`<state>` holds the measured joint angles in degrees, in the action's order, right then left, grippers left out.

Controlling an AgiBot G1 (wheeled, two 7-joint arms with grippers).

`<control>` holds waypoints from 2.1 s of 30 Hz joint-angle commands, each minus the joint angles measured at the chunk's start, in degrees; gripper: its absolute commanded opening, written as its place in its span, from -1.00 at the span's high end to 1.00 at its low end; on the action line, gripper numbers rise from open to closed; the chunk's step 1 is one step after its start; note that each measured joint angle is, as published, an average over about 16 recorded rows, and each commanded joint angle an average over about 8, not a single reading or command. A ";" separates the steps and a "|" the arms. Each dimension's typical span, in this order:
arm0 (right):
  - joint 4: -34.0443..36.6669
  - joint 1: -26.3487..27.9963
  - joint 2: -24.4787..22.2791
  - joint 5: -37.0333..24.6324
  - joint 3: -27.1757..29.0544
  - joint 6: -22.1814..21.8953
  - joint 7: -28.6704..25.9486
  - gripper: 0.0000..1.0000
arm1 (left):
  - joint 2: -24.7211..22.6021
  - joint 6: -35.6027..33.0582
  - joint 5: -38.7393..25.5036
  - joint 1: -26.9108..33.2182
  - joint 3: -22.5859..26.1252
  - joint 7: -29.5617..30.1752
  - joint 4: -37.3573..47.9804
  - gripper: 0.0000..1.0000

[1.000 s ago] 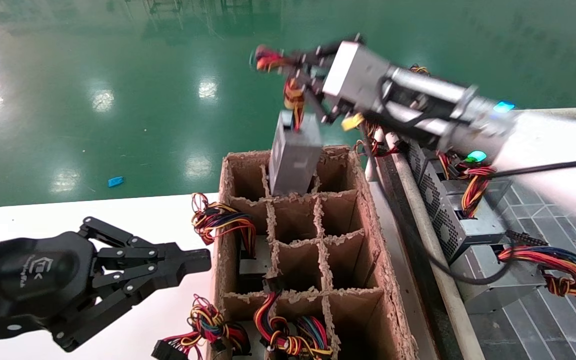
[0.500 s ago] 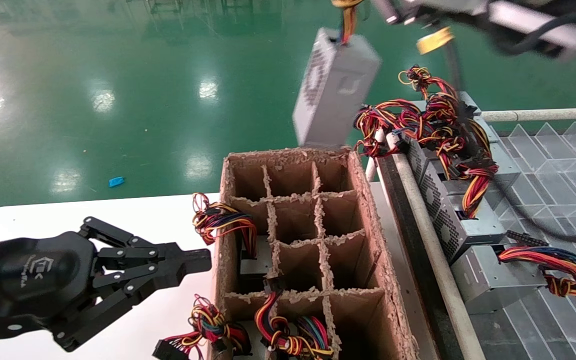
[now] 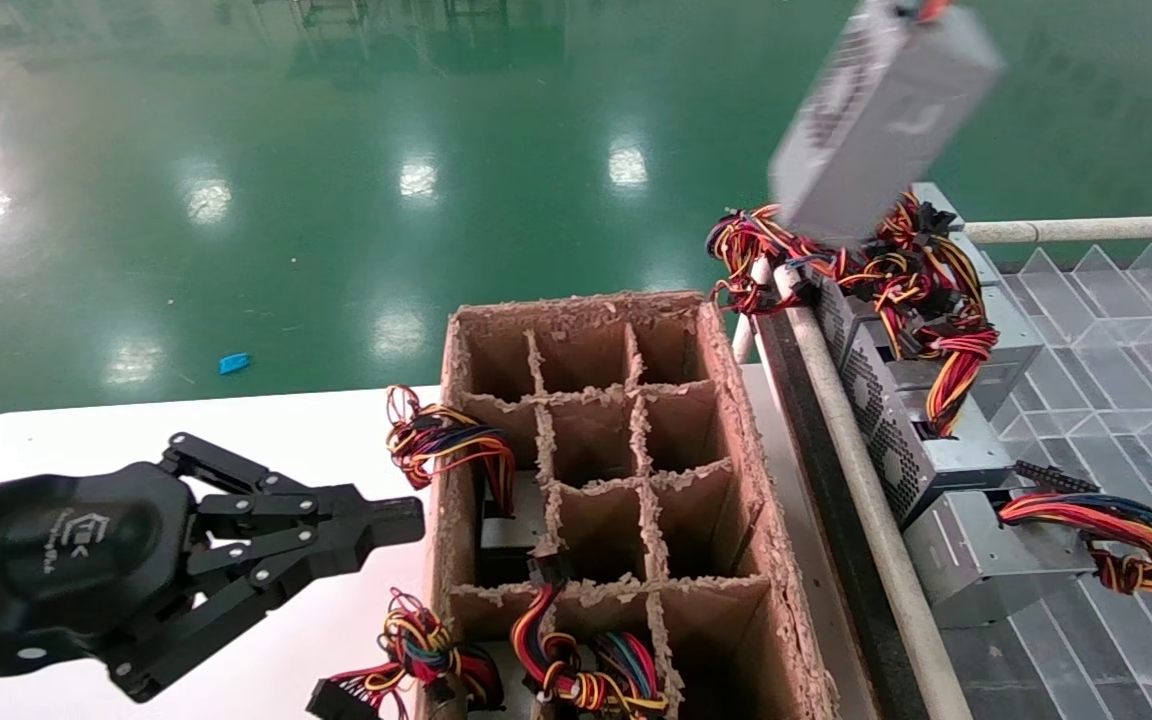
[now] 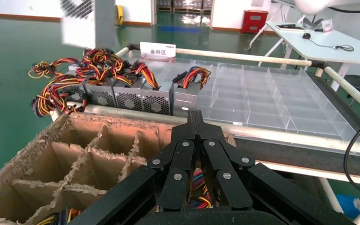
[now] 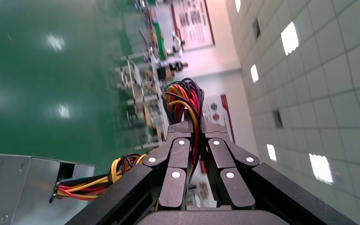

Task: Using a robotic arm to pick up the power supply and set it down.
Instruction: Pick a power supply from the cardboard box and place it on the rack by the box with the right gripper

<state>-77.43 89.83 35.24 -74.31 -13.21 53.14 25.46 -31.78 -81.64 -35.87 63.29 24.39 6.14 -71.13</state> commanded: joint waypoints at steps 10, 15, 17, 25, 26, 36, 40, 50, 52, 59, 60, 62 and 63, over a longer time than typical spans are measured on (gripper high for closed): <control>-0.30 -2.34 -10.68 1.41 4.32 0.67 -3.54 1.00 | 0.00 0.00 0.00 0.00 0.00 0.00 0.00 1.00; -0.25 -6.47 -14.96 2.59 6.11 0.38 -5.15 1.00 | 0.00 0.00 0.00 0.00 0.00 0.00 0.00 1.00; -0.23 -8.65 -16.52 3.19 6.86 0.09 -5.60 1.00 | 0.00 0.00 0.00 0.00 0.00 0.00 0.00 1.00; -0.26 -17.71 -21.51 7.00 10.57 -0.57 -5.96 1.00 | 0.00 0.00 0.00 0.00 0.00 0.00 0.00 1.00; -0.24 -18.82 -22.05 7.64 11.03 -0.30 -5.90 1.00 | 0.00 0.00 0.00 0.00 0.00 0.00 0.00 1.00; 0.58 -28.92 -27.44 13.05 14.29 6.01 -5.81 1.00 | 0.00 0.00 0.00 0.00 0.00 0.00 0.00 1.00; 0.93 -32.08 -28.79 13.78 15.62 6.65 -6.44 1.00 | 0.00 0.00 0.00 0.00 0.00 0.00 0.00 1.00; 2.03 -38.00 -30.27 13.37 20.20 7.24 -7.89 1.00 | 0.00 0.00 0.00 0.00 0.00 0.00 0.00 1.00; 2.31 -38.87 -30.17 12.92 21.47 7.36 -8.04 1.00 | 0.00 0.00 0.00 0.00 0.00 0.00 0.00 1.00; 2.87 -41.71 -28.34 10.74 27.52 8.31 -8.07 1.00 | 0.00 0.00 0.00 0.00 0.00 0.00 0.00 1.00; 2.87 -42.18 -27.87 10.34 28.63 8.52 -8.01 1.00 | 0.00 0.00 0.00 0.00 0.00 0.00 0.00 1.00; 2.82 -43.24 -26.73 9.41 31.04 8.98 -7.85 1.00 | 0.00 0.00 0.00 0.00 0.00 0.00 0.00 1.00; 2.76 -43.85 -26.06 8.88 32.32 9.20 -7.76 1.00 | 0.00 0.00 0.00 0.00 0.00 0.00 0.00 1.00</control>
<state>-74.94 45.49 9.74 -65.77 19.59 62.30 17.81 -31.78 -81.63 -35.87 63.29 24.39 6.14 -71.13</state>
